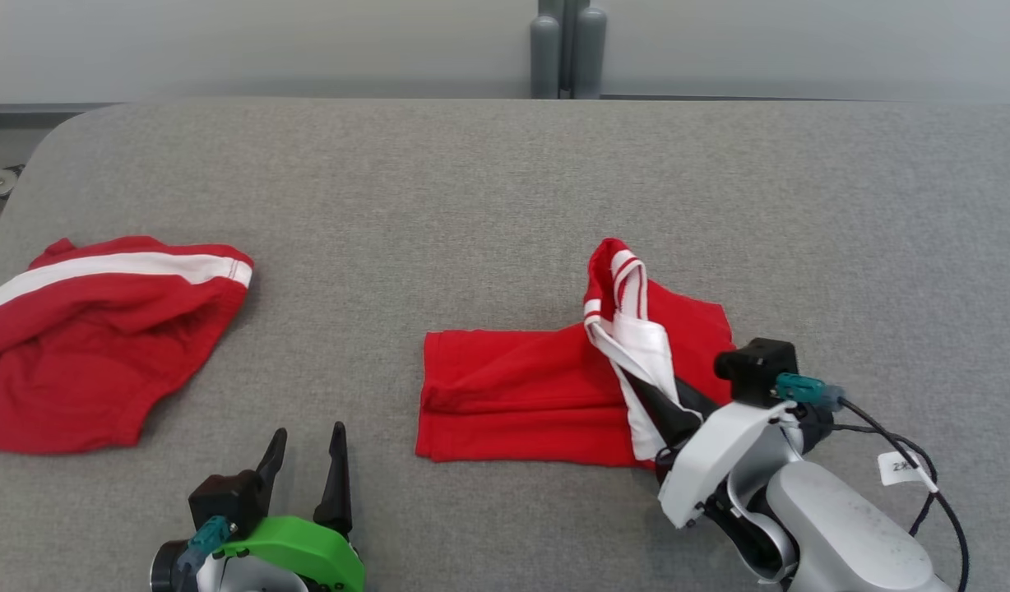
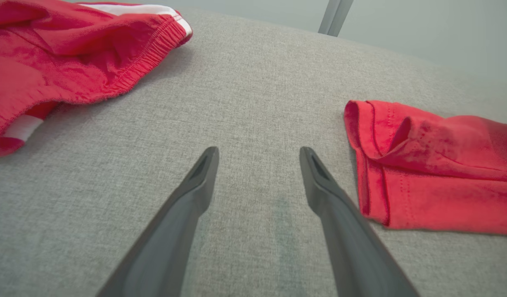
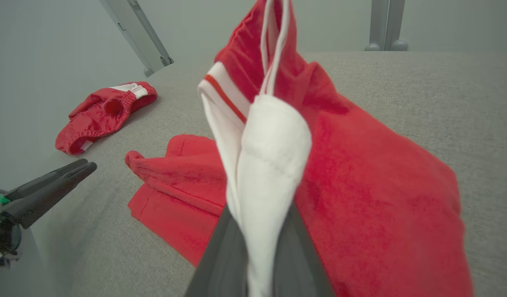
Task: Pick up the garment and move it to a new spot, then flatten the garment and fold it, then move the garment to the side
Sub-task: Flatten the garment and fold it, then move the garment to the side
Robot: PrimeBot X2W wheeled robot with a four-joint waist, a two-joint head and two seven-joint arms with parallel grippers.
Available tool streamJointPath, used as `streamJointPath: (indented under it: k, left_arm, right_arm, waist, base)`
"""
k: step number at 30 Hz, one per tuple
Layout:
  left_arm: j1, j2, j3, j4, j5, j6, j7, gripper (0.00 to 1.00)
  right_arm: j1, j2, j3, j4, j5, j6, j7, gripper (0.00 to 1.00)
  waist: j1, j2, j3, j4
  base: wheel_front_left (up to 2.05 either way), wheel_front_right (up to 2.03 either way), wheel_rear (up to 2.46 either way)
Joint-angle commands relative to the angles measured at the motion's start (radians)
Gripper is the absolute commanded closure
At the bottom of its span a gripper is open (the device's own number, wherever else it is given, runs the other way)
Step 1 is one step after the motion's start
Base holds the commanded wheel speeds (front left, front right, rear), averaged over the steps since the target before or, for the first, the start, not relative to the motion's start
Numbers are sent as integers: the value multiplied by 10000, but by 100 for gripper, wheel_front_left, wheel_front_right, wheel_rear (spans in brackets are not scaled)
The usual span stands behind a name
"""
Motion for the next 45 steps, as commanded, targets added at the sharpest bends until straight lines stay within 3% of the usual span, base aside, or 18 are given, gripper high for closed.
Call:
streamJointPath:
  k: [1,12,13,14,15,21,32,45]
  left_arm:
    - [19,43,-88,-22,-85,33,3,0]
    - [203,41,-376,41,-384,157,4,0]
    - [225,40,-372,40,-375,152,4,0]
    - [264,37,-367,44,-375,166,4,0]
    - [297,37,-360,53,-376,192,3,0]
    - [351,32,-197,-24,-447,286,3,0]
    - [219,41,-6,-185,-226,288,3,0]
    - [191,40,32,-249,-89,193,3,0]
  right_arm:
    - [-163,104,151,59,-43,-12,94,100]
    - [-1070,899,734,1621,-101,-11,95,100]
    - [-1142,979,808,1763,-27,-11,118,70]
    - [-1239,1081,789,1867,96,-9,29,16]
    - [-1370,1132,730,1929,175,-9,-98,0]
    - [-1664,1184,113,1927,772,-11,-1088,0]
    - [-388,231,-2153,1762,613,-9,-1564,0]
    - [726,687,-2593,2289,348,-9,-1561,0]
  waist:
    - [0,0,7,505]
    - [0,0,120,2097]
    - [0,0,127,2167]
    - [0,0,145,2214]
    - [0,0,156,2236]
    - [0,0,168,1951]
    - [0,0,75,1054]
    - [0,0,140,1158]
  base:
    - [0,0,0]
    - [0,0,0]
    - [0,0,0]
    - [0,0,0]
    - [0,0,0]
    - [0,0,0]
    - [0,0,0]
    - [0,0,0]
